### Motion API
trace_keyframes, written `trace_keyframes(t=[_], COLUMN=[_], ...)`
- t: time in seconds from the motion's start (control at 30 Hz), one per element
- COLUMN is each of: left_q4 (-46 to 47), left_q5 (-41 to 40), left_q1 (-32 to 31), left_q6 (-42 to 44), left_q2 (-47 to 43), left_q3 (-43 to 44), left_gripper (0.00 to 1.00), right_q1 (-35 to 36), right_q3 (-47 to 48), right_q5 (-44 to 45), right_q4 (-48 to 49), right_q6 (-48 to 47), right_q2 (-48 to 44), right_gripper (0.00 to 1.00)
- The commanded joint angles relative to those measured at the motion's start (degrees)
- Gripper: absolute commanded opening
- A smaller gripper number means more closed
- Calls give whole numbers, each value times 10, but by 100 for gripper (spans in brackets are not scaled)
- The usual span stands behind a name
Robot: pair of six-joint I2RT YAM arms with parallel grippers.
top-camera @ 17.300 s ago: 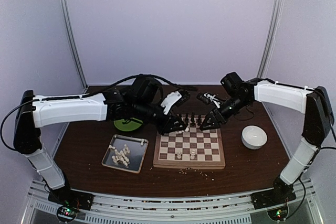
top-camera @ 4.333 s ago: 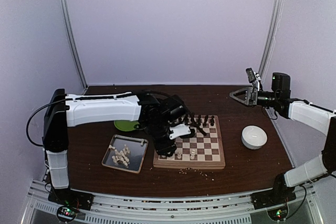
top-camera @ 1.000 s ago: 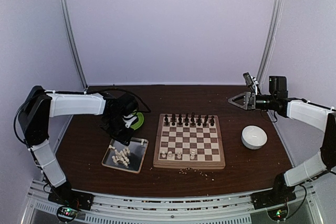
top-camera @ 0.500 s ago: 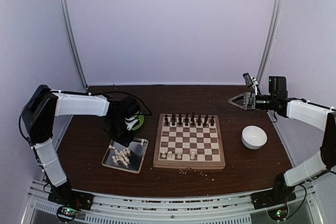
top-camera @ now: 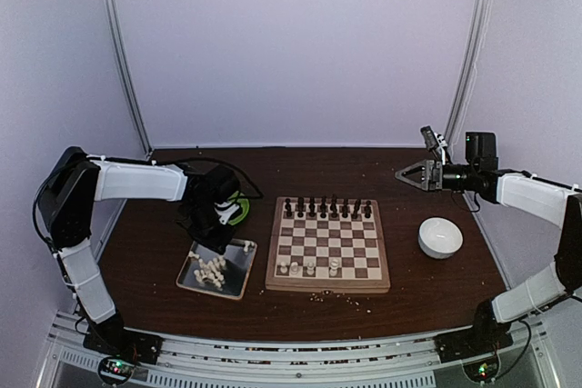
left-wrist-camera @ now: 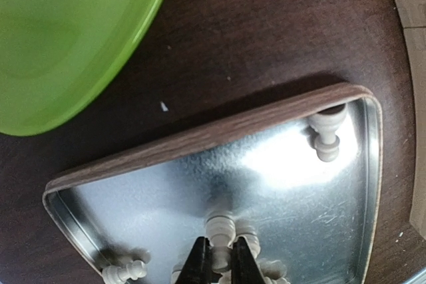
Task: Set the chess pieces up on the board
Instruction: Pick up the pawn from the storage box.
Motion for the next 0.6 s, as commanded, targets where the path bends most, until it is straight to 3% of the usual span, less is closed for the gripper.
trace_keyframes(t=[0.0,0.37,0.57], left_q4=[81,141,161], left_q5=[67,143,177], left_q1=[17,19,-33], left_q6=[12,6,16], left_q2=[-6,-52,-68], left_q3=[-26,-22,14], left_gripper=[0,0,0], right_q1=[-5,-6,-7], right_q3=[10,8,10], right_q5=[-5,-5,-6], right_q4=[4,5,5], right_q6=[-4,-4,-3], right_q2=[-1,-2,3], right_gripper=[70,70,70])
